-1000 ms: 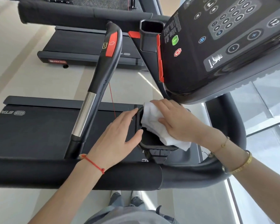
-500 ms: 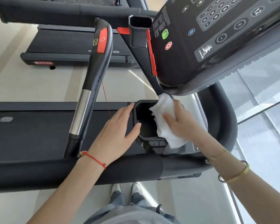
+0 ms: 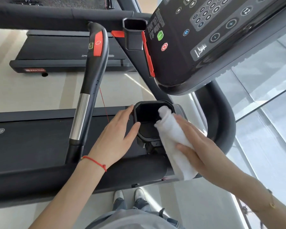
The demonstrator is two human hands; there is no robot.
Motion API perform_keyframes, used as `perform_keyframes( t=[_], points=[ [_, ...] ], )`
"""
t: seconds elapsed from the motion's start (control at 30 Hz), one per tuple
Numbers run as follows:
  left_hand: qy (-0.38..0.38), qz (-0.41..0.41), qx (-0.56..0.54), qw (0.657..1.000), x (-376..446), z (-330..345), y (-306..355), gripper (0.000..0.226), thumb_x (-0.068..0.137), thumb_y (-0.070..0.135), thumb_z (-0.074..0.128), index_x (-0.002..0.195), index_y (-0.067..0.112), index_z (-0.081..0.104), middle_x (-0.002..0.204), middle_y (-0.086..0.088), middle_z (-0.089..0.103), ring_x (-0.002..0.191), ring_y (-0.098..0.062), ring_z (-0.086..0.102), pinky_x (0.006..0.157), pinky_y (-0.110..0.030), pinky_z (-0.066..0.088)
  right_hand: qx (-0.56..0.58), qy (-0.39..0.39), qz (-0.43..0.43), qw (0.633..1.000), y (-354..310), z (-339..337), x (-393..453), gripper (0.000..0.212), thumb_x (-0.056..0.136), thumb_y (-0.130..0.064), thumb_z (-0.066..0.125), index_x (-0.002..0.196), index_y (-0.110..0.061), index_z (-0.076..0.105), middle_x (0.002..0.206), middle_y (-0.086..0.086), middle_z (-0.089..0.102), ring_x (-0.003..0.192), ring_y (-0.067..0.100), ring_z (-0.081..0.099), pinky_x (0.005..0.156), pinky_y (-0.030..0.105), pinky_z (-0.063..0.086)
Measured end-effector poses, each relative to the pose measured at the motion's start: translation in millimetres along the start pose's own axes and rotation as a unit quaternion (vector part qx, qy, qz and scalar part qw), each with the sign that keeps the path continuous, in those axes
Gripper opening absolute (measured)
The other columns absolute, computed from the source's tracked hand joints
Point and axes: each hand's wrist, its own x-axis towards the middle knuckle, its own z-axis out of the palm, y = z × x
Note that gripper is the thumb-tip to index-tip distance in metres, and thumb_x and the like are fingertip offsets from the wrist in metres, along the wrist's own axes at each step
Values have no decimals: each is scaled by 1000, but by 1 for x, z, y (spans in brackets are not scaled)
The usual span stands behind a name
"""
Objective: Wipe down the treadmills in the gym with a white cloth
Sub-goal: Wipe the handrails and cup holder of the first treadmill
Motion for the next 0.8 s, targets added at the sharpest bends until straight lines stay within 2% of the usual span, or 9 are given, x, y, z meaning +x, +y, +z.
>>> perform_keyframes(
  t=[0.03,0.1,0.23,0.33,0.53,0.63,0.7,0.77,0.8],
  points=[
    [2,1,-7,1000,0,0,-1,64,96,53,34,155,30,19,151,12,36,134,-4,37,106,-20,28,-25,-39,-27,999,-1,-2,2,52,100,-38,37,150,-31,22,152,-22,28,139,-5,25,108,12,25],
    [1,0,-19,1000,1,0,-1,64,96,52,34,154,29,21,150,12,37,134,-3,37,104,-18,27,-70,-77,-57,993,-1,-5,10,52,100,-42,35,149,-32,21,149,-23,31,131,-8,32,100,10,30],
    [-2,-11,-36,999,1,1,-3,56,100,43,33,153,31,24,148,12,39,130,-6,43,102,-21,32,-163,-93,-96,977,-10,11,42,44,101,-44,34,137,-20,36,118,-8,55,100,11,50,80,22,34],
    [10,-20,-51,998,2,1,-4,49,103,32,29,151,30,29,145,10,43,129,-8,45,102,-20,32,-220,-79,-84,969,-12,23,53,40,101,-46,33,122,-14,44,102,-3,59,83,18,55,66,25,27],
    [21,-7,-38,999,5,3,-5,48,103,33,29,151,30,31,144,15,44,122,11,35,94,2,20,-249,-81,-109,959,3,-8,23,40,99,-43,39,126,-16,51,102,-8,60,92,12,54,82,14,33],
    [23,-13,-37,999,5,4,-5,49,103,34,28,151,28,30,148,12,42,130,2,37,100,-7,23,-262,-80,-108,956,-5,1,45,36,99,-46,36,108,-14,52,86,-7,58,81,18,57,72,17,26],
    [24,-15,-42,999,5,4,-3,49,103,34,27,151,27,31,148,10,42,132,-3,39,103,-15,27,-272,-102,-86,953,-11,16,61,35,101,-48,32,96,-15,42,78,-8,49,73,21,57,67,25,33],
    [25,-18,-44,999,5,4,-2,48,103,33,28,151,28,31,148,11,43,131,-4,41,103,-17,29,-303,-99,-84,944,-10,24,63,38,101,-49,28,99,-14,42,80,-5,53,72,20,57,70,28,40],
    [24,-19,-43,999,4,3,-2,48,103,33,28,151,29,31,147,12,43,130,-4,42,102,-18,30,-290,-87,-82,950,-9,21,58,39,101,-48,30,102,-12,46,84,-3,58,74,19,56,70,24,36]
  ],
)
